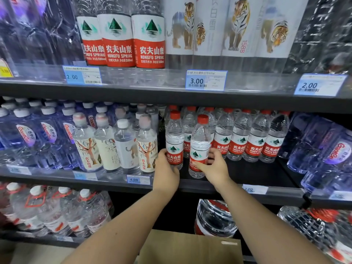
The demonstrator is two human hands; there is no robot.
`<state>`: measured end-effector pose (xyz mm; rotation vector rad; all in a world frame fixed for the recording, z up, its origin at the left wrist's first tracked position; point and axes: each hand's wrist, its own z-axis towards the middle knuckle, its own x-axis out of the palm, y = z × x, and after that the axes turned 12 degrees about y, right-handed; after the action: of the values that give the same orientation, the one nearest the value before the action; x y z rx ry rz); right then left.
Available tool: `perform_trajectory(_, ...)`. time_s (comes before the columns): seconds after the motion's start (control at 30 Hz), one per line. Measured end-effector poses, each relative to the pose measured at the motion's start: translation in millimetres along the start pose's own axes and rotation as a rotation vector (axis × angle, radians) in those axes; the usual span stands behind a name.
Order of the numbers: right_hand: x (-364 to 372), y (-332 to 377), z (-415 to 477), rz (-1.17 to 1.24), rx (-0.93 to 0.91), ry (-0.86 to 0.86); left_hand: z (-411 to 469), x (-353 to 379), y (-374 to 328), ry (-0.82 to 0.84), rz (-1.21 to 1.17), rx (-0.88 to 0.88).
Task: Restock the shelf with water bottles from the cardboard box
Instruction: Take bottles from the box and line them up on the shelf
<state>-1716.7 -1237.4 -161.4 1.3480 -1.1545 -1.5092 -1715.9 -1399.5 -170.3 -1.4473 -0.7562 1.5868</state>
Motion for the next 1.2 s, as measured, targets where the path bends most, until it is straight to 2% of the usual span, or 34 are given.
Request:
perform_trajectory(0.23,10.6,3.5,17.9,0.011,0.003,0.071,0.1,-16.7,18.4,0.152,0.561,0.309)
perform_trajectory(0.4,23.4,1.3,34.7,0.017,0.006,0.043,7.6,-21.8,31.6,0.217,0.787,0.439)
perform_trajectory(0.6,34.1,-3.8,48.0,-0.016,0.021,0.032,8.6,-17.8,36.5,0.175,0.808,0.391)
perform_trajectory(0.73,32.8,-4.2,44.4,-0.074,0.022,0.012,7.6,-13.9,33.5,0.192,0.802,0.321)
perform_trajectory(1.0,29.5,1.3,34.4,-0.135,0.04,0.044,6.3,-15.7,28.3,0.225,0.787,0.289)
perform_trajectory(1.1,20.2,7.1,23.9,-0.261,0.031,0.058,2.7,-16.9,18.2,0.254,0.76,0.251)
perform_trajectory(1.2,-2.3,16.8,1.8,-0.499,-0.051,0.097,-3.7,-21.0,-3.7,0.295,0.803,0.229)
